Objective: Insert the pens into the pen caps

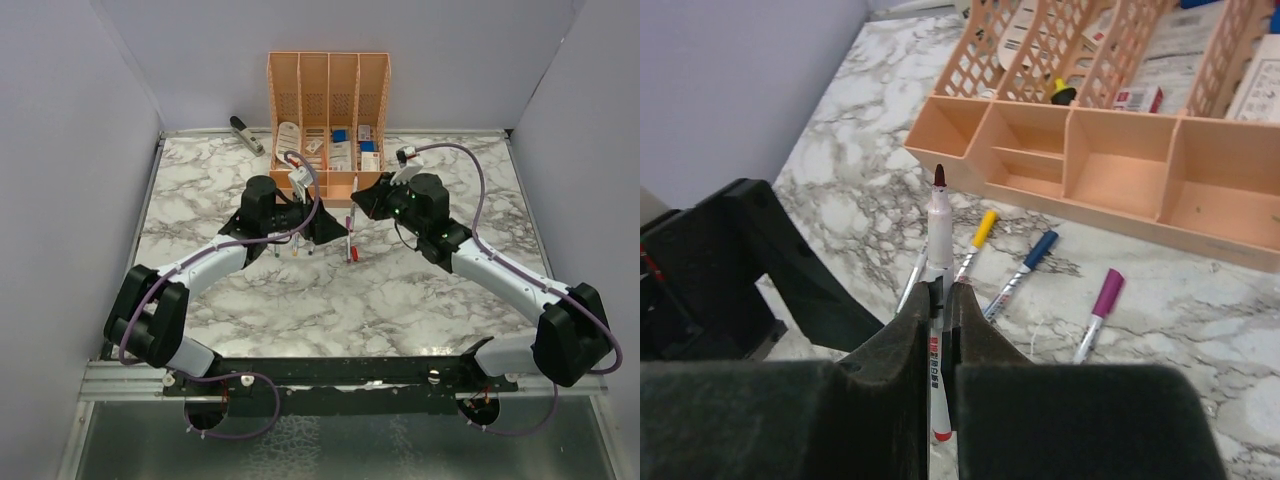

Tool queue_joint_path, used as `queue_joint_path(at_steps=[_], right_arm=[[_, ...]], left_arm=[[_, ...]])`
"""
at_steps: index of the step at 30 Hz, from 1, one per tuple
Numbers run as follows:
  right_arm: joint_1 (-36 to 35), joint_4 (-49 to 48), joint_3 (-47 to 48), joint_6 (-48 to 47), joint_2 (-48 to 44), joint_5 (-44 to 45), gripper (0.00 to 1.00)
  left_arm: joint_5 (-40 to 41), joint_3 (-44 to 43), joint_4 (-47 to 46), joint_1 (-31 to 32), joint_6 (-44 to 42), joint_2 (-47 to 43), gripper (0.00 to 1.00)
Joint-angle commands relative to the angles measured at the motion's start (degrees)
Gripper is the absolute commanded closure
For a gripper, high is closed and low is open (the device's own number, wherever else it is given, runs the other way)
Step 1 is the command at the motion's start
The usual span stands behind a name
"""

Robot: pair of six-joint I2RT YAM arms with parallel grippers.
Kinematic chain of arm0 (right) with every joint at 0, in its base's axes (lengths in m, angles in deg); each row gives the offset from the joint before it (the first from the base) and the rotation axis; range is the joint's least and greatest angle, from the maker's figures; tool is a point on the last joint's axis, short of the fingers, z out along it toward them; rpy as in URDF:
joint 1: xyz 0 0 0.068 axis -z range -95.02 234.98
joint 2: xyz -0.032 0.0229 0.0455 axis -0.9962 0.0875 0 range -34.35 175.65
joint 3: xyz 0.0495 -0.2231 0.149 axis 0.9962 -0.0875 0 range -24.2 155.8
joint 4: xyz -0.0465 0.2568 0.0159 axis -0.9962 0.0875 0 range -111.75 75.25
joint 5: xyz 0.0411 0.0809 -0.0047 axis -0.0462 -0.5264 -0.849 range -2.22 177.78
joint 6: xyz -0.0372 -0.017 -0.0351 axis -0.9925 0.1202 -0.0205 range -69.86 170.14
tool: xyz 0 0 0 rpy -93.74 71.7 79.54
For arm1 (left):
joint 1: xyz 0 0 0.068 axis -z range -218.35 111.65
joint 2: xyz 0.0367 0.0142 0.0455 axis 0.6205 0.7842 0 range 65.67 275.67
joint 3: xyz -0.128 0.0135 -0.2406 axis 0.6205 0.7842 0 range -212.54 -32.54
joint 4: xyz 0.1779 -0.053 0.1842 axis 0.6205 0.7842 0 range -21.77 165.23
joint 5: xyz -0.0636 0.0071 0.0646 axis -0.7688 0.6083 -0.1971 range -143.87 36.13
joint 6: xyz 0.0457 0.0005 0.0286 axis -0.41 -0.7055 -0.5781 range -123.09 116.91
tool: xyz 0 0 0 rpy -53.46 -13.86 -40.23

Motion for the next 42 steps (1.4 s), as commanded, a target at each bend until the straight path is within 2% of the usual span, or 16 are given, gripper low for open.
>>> queue_joint_path(at_steps=[1,10,16,19,21,26,35,36,39,42], right_arm=[[-0.17,-6.68,-0.21,-1.0,-0.78,-7.2,0.99],[-0.22,-12.2,-0.86,2.03,1.69,-14.84,0.99],[-0.24,-14.09,-1.7,3.65,2.55,-16.25,0.99],[-0.21,-14.5,-1.96,3.86,2.67,-16.21,0.99],[-0.24,-14.65,-2.1,4.03,2.66,-16.2,0.99],[-0.2,-15.32,-2.22,4.4,2.92,-16.22,0.99],[-0.25,-15.81,-1.88,4.94,4.11,-17.2,0.99],[-0.25,-15.81,-1.89,4.94,4.1,-17.21,0.99],[-0.25,-15.65,-1.78,4.7,4.11,-17.14,0.99],[-0.24,-15.68,-1.88,4.44,3.94,-16.92,0.99]], left_arm=[[-2.34,-1.64,-2.59,0.19,0.82,0.64,0.33],[-1.11,-1.83,-3.03,0.38,1.02,1.16,0.33],[-0.01,-2.22,-4.09,0.38,1.81,1.9,0.33],[0.33,-2.23,-5.13,0.36,2.39,2.14,0.36],[0.45,-2.23,-5.8,0.38,2.76,2.31,0.43],[0.57,-2.01,-7.6,0.38,4.12,2.91,0.7],[0.82,-2.03,-9.31,0.38,5.58,3.64,0.75],[1.0,-2.01,-9.44,0.38,5.79,3.72,0.77],[0.93,-1.99,-9.62,0.38,5.79,3.83,1.0],[0.66,-2.02,-9.67,0.38,5.62,3.8,1.0]])
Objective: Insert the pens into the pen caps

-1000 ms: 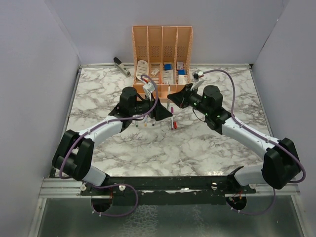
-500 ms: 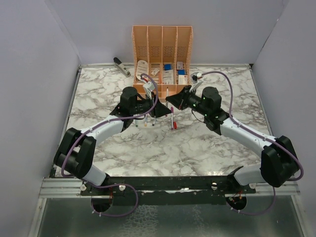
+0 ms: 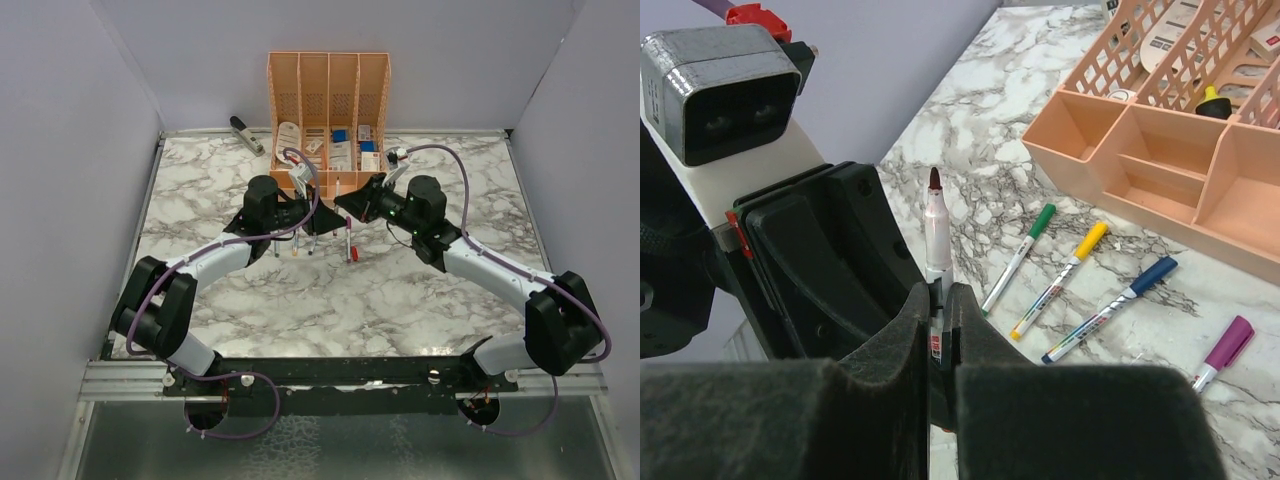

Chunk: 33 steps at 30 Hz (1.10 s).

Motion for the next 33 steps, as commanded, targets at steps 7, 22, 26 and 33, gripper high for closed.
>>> queue_joint_path(at_steps=[7,22,26,33], right_arm=[[-0.27,-0.31,0.51,-3.49,-3.06,1.87,0.9],[-0.27,33.34,3.63,-7.61,-5.1,21.48,0.83],[-0.35,41.41,4.24,-9.38,-0.88,21.8,0.83],[-1.68,44.34,4.04,-11.1,3.13,21.54,0.78]], left_arm=[[3.23,0.32,0.04,0.23,-1.63,-1.49,1.0],[13.94,4.44,20.72,0.05,-11.28,-8.54,1.0],[14.35,5.06,21.58,-0.04,-10.66,-8.8,1.0],[12.55,5.06,20.35,-0.04,-9.26,-7.04,1.0]])
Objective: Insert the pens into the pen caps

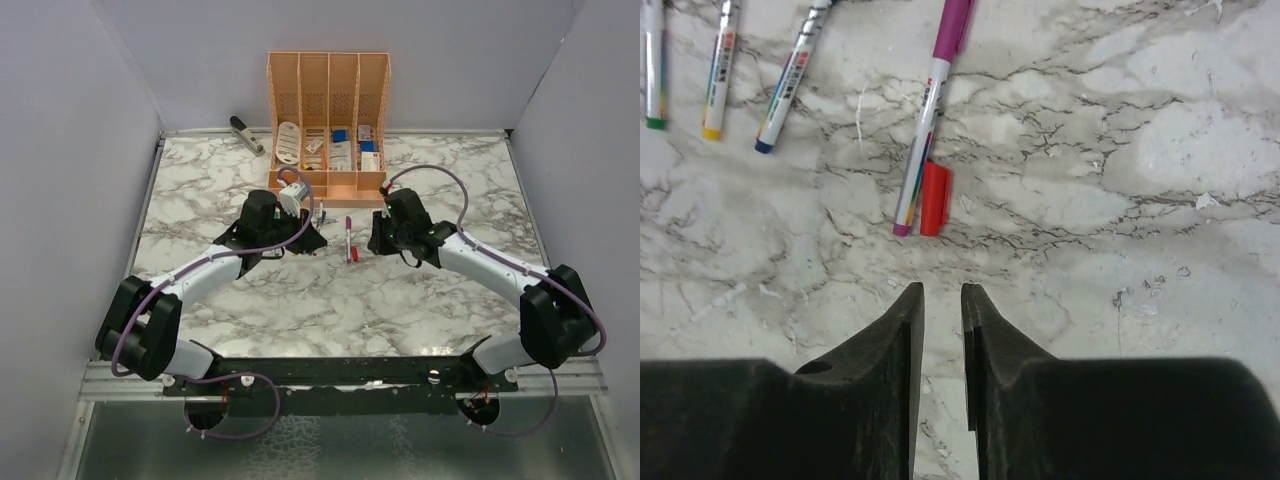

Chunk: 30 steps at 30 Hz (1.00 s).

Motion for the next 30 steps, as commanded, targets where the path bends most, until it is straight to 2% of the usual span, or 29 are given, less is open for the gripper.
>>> queue_joint_path(at_steps=[1,8,20,30], right_arm=[[-1.33,3.86,1.55,-2.09,1.71,1.48,0.77],[-3.2,3.89,4.38,-3.32,7.84,1.29,0.71],[-4.32,5.98,10.93,-2.51,16.37,5.09,0.68],[-4.29,6.25,12.73,-1.89,19.6,6.01,0.67]], left_arm=[[-0.35,-0.53,0.65,-0.19,-0.01,0.95,1.0],[-3.27,-2.51,4.05,-0.19,-1.78,3.88,1.0],[-3.45,-3.06,5.9,-0.19,-3.55,4.06,1.0],[-3.67,-3.28,5.98,-0.19,-3.56,4.58,1.0]])
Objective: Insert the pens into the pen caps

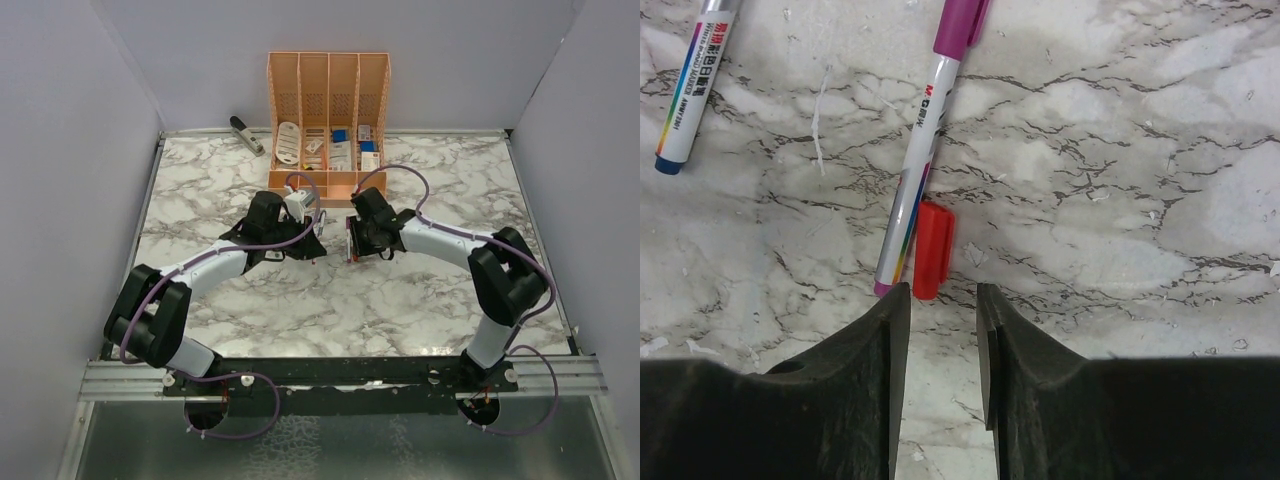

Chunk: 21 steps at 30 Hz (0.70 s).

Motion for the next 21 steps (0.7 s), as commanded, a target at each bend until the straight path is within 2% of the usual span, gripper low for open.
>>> queue_joint_path(at_steps=[1,21], right_arm=[[-0.12,1.0,1.55,0.53,1.19,2.12,0.67],[-0.17,0.6,3.57,0.41,4.02,0.38,0.67]], left_arm=[[-1.61,-1.81,0.27,-0.19,-0.93,0.42,1.0],[-1.35,-1.64,0.23,-0.19,-0.71,0.65,1.0]])
